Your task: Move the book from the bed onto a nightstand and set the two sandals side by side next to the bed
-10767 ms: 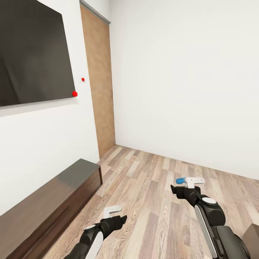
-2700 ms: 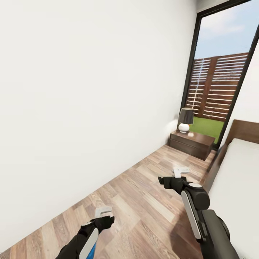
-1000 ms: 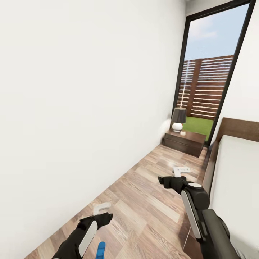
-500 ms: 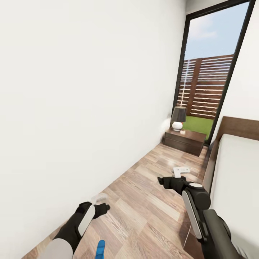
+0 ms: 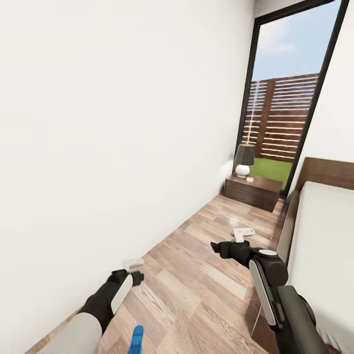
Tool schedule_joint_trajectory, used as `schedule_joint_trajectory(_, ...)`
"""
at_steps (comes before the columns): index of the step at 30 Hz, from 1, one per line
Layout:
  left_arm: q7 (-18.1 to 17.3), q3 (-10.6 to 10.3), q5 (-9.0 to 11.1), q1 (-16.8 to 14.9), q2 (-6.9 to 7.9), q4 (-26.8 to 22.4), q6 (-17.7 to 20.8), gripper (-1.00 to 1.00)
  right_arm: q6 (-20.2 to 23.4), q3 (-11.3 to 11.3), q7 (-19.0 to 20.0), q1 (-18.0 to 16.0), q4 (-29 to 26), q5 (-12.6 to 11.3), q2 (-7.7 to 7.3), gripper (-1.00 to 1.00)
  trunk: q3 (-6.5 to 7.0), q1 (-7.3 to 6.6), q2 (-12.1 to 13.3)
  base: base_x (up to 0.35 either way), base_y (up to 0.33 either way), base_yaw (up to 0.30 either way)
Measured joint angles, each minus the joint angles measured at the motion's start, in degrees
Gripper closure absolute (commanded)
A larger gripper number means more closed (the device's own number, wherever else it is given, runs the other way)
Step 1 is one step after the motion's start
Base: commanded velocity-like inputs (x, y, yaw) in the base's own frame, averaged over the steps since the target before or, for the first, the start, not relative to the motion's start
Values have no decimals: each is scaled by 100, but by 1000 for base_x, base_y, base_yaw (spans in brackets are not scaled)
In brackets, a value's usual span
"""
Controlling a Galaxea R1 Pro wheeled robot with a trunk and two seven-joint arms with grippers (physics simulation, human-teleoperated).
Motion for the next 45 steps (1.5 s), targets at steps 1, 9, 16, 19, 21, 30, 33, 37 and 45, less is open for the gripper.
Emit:
schedule_joint_trajectory(1, -13, -35, -59, -14, -2, 44, -70, -100, 1, 0, 15, -3, 1, 0, 1, -100, -18, 22, -40, 0, 0, 0)
schedule_joint_trajectory(9, -185, -103, -268, -46, 10, 334, -416, -100, 7, 7, 70, -4, -3, 1, 9, -100, -162, 198, -361, 0, 0, 0)
schedule_joint_trajectory(16, -179, 293, -225, 51, 33, 316, -676, -100, 14, 22, 82, 14, -1, 1, 5, -100, -287, 352, -642, 0, 0, 0)
schedule_joint_trajectory(19, -196, 347, -224, 63, 34, 311, -701, -100, 15, 24, 83, 20, 0, 1, 4, -100, -341, 418, -762, 0, 0, 0)
schedule_joint_trajectory(21, -212, 378, -223, 73, 34, 308, -715, -100, 16, 25, 84, 27, 0, 1, 4, -100, -377, 461, -842, 0, 0, 0)
schedule_joint_trajectory(30, -236, 420, -203, 103, 30, 303, -702, -100, 9, 26, 85, 36, 3, 1, 1, -100, -539, 659, -1204, 0, 0, 0)
schedule_joint_trajectory(33, -239, 425, -195, 107, 28, 307, -690, -100, 9, 26, 85, 34, 4, 1, -1, -100, -593, 725, -1324, 0, 0, 0)
schedule_joint_trajectory(37, -226, 434, -183, 111, 21, 316, -686, -100, 8, 26, 85, 31, 5, 1, -3, -100, -664, 813, -1484, 0, 0, 0)
schedule_joint_trajectory(45, -199, 434, -160, 129, -78, 308, -685, -100, 8, 20, 85, 10, 5, 2, -5, -100, -808, 989, -1805, 0, 0, 0)
